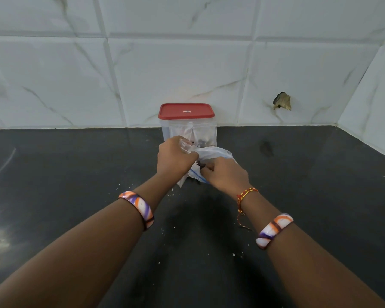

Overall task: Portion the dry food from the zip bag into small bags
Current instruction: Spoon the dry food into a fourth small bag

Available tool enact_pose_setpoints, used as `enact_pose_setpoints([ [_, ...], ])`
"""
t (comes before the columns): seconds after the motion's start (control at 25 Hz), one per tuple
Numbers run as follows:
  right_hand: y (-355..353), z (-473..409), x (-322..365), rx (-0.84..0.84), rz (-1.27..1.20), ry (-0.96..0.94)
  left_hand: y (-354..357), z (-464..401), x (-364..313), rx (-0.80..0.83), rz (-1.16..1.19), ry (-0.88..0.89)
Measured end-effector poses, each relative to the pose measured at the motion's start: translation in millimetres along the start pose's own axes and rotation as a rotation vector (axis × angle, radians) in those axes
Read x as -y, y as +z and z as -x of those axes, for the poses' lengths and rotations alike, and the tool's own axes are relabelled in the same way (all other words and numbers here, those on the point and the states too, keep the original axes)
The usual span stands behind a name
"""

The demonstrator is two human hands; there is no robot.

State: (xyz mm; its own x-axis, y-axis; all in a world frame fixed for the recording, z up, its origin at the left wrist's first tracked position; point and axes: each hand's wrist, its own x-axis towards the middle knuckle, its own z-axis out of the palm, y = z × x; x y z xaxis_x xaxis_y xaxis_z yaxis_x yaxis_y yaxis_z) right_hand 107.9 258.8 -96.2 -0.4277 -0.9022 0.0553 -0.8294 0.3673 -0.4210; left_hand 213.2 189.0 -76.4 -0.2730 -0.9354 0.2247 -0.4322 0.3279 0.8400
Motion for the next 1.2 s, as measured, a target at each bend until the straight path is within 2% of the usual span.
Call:
enact_pose_setpoints([
  [0.08, 6.4, 0.1, -2.0, -0.044, -0.068, 0.066, -0.7, 4.3, 1.4, 0.044, -0.023, 0.004],
  [0.2, 13.7, 4.7, -2.1, -0.243, -0.203, 0.160, -2.2, 10.4, 0.6, 0.111, -0.029, 0.013],
  [0.32, 10.9, 9.2, 5.7, -0.355, -0.148, 0.127, -2.1, 14.1, -1.6, 0.122, -0.019, 0.009],
  [0.6, -2.3, 10.6, 17.6, -0.302, 0.281, -0.008, 8.9, 17.9, 2.1, 0.077, 0.143, -0.234],
  [0.8, -7.8, 7.4, 9.6, -0.241, 0.368, -0.059, 15.4, 18.3, -3.8, 0.060, 0.277, -0.336],
  [0.92, -10.6, -4.7, -9.2, -0.166, 0.195, 0.009, 26.6, 5.7, -19.9, -0.002, 0.436, -0.343],
  [1.0, -16.3, -15.5, -30.3, -0.108, -0.029, 0.084, 42.0, -10.7, -45.1, 0.039, 0.445, -0.262],
  [1.12, -26.3, -22.6, -65.6, -0.145, -0.511, 0.269, 80.3, -30.6, -89.8, 0.287, 0.193, 0.034],
  [1.2, -33.9, -33.2, -95.5, -0.199, -0.679, 0.470, 113.3, -32.2, -113.0, 0.427, 0.021, 0.191],
])
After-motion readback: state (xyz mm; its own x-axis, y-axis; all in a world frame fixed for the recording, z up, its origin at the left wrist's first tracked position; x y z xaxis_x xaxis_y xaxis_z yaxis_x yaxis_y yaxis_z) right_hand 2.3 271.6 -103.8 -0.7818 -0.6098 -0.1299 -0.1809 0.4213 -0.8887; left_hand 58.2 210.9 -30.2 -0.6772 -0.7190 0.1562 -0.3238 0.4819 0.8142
